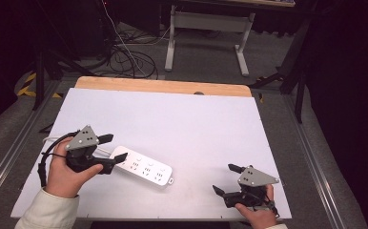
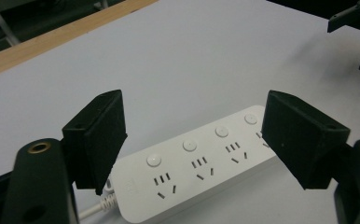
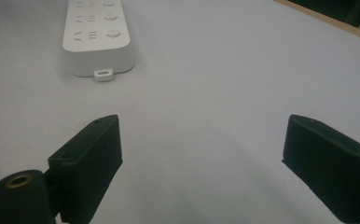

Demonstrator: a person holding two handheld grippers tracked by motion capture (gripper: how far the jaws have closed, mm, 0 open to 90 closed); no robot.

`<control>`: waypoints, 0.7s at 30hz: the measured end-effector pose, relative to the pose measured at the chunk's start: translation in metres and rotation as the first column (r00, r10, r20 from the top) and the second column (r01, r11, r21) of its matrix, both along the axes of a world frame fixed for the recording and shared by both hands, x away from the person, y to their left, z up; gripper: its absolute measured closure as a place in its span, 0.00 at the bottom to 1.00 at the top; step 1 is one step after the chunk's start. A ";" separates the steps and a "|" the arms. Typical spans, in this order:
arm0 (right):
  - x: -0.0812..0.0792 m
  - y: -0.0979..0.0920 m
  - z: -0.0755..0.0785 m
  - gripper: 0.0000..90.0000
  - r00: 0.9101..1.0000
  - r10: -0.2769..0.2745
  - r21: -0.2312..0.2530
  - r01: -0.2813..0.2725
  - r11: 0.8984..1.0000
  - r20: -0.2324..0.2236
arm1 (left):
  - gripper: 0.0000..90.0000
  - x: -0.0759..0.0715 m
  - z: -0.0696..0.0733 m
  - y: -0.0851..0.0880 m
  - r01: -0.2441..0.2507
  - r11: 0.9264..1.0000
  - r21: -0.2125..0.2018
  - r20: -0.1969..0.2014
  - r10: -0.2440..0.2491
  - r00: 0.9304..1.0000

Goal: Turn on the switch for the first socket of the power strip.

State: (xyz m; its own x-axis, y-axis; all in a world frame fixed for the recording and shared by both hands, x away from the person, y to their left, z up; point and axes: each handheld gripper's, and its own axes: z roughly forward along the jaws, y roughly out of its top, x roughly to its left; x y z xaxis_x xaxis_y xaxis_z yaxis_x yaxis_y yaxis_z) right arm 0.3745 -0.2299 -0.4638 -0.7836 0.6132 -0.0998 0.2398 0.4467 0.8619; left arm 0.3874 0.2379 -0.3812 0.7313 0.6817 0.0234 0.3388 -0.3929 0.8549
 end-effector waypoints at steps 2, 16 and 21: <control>0.000 0.000 0.000 0.14 1.000 -0.001 0.003 0.001 1.000 0.006 | 0.20 -0.005 -0.002 0.003 0.001 1.000 0.000 0.023 -0.001 1.000; -0.001 -0.001 0.001 0.14 1.000 0.004 0.009 -0.004 1.000 0.007 | 0.13 -0.026 -0.015 0.032 0.008 0.999 -0.037 0.047 -0.006 0.999; -0.001 -0.001 0.001 0.14 1.000 0.006 0.009 -0.006 1.000 0.007 | 0.11 -0.033 -0.025 0.045 0.021 0.997 -0.072 0.048 -0.017 0.999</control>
